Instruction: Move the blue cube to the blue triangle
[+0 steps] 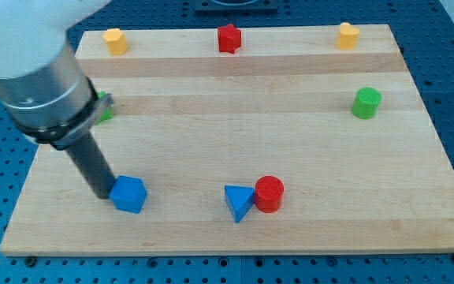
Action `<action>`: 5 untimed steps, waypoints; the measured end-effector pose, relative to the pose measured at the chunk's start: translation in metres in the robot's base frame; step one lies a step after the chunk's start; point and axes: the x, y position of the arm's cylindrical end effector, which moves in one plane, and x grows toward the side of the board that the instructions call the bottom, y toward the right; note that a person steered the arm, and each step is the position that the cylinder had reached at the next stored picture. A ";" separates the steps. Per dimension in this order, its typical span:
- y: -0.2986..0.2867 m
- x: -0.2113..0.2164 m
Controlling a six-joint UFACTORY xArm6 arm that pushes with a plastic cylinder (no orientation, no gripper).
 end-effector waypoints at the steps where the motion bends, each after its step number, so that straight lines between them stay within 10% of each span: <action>1: 0.032 0.003; 5: 0.042 0.025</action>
